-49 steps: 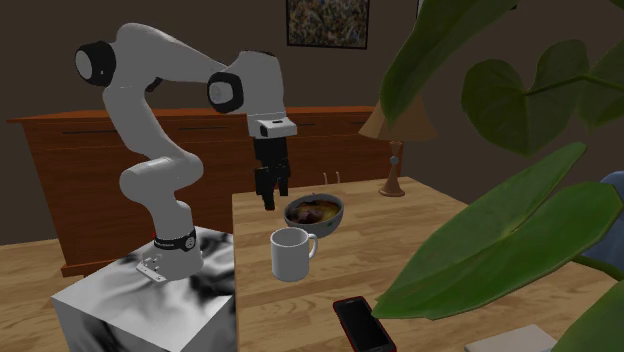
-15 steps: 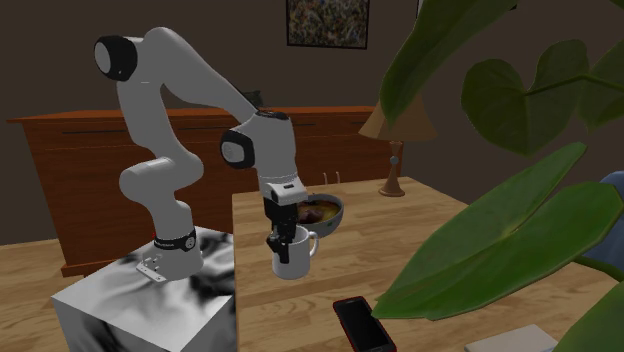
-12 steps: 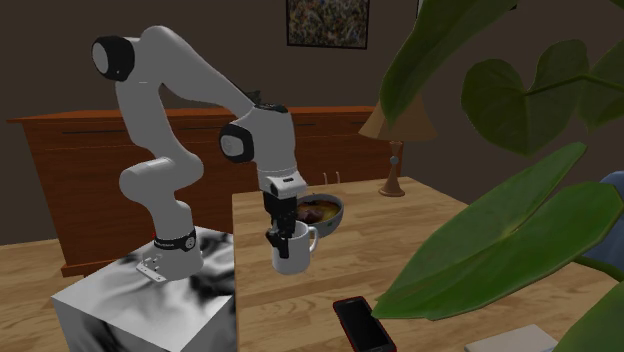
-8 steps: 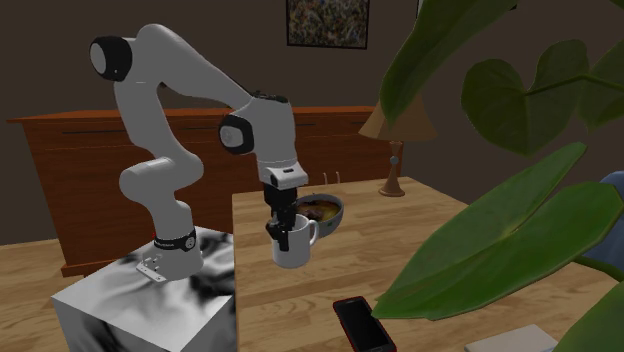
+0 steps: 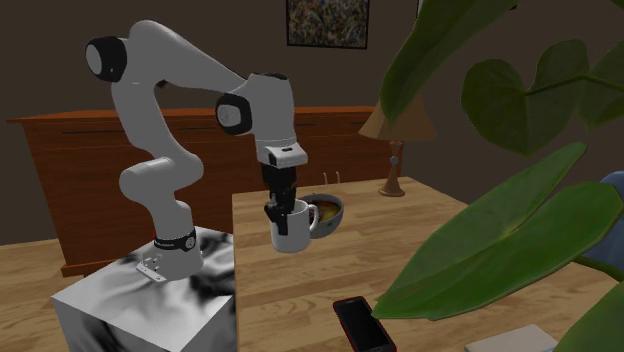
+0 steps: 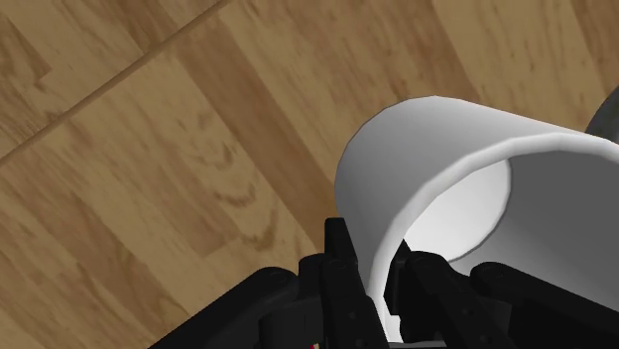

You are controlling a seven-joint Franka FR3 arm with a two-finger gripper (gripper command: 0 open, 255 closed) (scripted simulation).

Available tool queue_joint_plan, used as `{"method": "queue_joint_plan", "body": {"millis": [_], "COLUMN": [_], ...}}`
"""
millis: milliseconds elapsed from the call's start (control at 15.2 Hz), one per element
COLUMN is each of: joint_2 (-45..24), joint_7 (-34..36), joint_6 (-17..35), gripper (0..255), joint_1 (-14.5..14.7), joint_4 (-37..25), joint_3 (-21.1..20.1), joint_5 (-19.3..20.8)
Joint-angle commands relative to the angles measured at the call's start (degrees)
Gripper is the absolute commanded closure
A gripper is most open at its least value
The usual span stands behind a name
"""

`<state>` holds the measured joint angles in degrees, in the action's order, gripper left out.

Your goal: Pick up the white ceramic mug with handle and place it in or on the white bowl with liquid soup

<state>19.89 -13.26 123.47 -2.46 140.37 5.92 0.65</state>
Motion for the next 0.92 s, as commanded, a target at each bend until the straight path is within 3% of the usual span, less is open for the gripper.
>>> {"method": "queue_joint_plan", "body": {"millis": [0,858], "joint_2": [0.42,2.96], "joint_7": [0.09,0.42], "joint_6": [-1.71,-12.2], "gripper": [255,255], "joint_1": [0.02,0.03], "joint_4": [-1.28,-9.24], "joint_3": [-0.08,-0.4], "joint_5": [0.01,0.1]}}
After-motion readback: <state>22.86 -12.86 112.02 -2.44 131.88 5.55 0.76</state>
